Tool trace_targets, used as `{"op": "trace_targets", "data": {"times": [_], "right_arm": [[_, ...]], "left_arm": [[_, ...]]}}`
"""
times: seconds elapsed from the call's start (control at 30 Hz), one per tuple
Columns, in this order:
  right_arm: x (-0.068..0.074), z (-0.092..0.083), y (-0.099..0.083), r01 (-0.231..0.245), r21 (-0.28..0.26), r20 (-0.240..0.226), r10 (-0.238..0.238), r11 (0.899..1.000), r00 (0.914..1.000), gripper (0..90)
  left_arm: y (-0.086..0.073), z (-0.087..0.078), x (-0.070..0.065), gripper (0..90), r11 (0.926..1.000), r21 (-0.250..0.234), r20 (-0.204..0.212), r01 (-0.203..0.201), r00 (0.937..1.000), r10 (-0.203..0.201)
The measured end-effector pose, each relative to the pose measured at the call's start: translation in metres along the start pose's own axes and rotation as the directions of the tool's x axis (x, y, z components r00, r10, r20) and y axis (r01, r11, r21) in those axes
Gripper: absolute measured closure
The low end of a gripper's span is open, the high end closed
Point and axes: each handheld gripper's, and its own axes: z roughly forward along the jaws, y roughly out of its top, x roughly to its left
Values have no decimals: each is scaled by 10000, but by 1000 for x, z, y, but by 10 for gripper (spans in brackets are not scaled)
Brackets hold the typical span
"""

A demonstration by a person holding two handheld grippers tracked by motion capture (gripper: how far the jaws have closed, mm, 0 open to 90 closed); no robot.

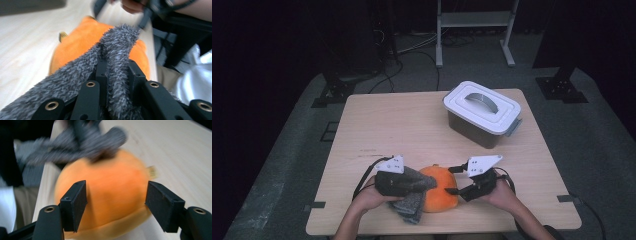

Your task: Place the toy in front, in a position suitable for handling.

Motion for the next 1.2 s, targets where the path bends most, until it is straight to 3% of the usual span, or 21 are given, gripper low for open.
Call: {"op": "trace_targets", "data": {"times": [0.1,0.17,0.27,0.37,0.43,0.53,0.67,0.73,0.93,1.0,1.07,1.2], "right_arm": [[-1,5,-3,-168,97,-113,169,9998,9998,289],[2,10,-4,-138,269,-135,141,9995,9998,291],[7,12,-4,70,488,-241,-58,9988,9997,293],[10,13,-5,340,704,-272,-322,9969,9991,293],[11,12,-5,452,735,-307,-430,9963,9986,293],[10,10,-4,455,708,-323,-433,9965,9985,278],[-1,-1,-4,-306,223,-24,307,9993,9995,263],[-6,-4,-8,-571,357,140,567,9977,9983,253],[-10,14,-13,-1649,763,-701,1703,9833,9829,285],[-10,15,-11,-1819,847,-751,1883,9797,9792,386],[-9,9,-6,-1560,893,-591,1616,9837,9851,493],[2,-1,7,-433,614,-65,437,9972,9990,555]], "left_arm": [[1,2,0,746,9999,103,326,19,9995,-23],[0,0,1,746,9999,96,285,85,9996,-88],[2,-12,3,745,9998,51,-394,184,9991,-182],[0,-22,7,743,9990,-38,-1078,448,9932,-449],[-3,-23,8,742,9982,-172,-882,579,9943,-592],[-3,-17,6,739,9988,99,-783,480,9958,-471],[-5,-15,5,741,9980,574,-688,270,9974,-230],[-7,-15,6,741,9981,530,-585,326,9979,-294],[-8,-14,7,741,9983,471,-463,333,9984,-311],[-4,-15,6,743,9992,247,-504,326,9982,-313],[3,-16,4,747,9996,-119,-466,243,9986,-248],[22,-13,-4,747,9990,-334,-393,-311,9988,298]]}}
